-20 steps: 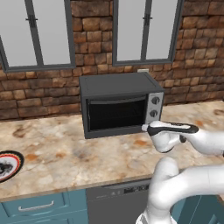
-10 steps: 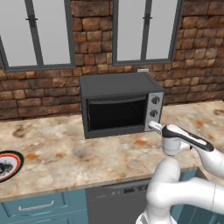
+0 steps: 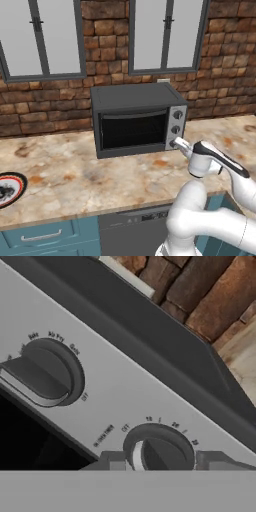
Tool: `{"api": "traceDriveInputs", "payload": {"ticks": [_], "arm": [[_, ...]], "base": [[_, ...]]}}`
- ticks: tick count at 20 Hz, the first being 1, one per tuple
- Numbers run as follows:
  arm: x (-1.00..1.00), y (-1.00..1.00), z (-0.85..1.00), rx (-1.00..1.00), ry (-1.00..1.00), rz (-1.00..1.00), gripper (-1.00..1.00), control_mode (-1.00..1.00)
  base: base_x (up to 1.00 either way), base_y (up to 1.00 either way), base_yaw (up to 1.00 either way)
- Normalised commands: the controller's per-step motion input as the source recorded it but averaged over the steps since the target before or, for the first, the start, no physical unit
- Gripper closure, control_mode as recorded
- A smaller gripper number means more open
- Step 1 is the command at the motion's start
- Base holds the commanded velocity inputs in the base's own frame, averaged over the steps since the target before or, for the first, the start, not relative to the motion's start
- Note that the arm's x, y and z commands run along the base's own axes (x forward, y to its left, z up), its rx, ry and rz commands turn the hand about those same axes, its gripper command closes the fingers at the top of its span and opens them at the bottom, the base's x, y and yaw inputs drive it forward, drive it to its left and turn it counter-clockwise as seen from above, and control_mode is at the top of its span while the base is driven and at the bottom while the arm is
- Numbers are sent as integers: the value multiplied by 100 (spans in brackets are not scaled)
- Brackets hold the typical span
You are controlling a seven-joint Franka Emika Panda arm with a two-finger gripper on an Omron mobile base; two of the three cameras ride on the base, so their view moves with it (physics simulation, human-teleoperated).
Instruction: Pick up the bagel from the plate, place it on the toaster oven rack, close the door, and set the timer.
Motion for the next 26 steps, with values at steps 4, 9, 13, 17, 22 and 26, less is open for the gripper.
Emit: {"api": "traceDriveInputs", "payload": {"ticks": [4,9,13,17,22,26], "arm": [[0,5,66,35,41,1,100,-100],[0,10,65,34,52,1,100,-100],[0,0,66,35,67,-3,100,-100],[0,0,47,42,70,-8,100,-100],[-32,-17,20,47,56,-10,100,-100],[-85,-71,0,49,42,-13,100,-100]], "base": [[0,0,0],[0,0,0],[0,0,0],[0,0,0],[0,0,0],[0,0,0]]}}
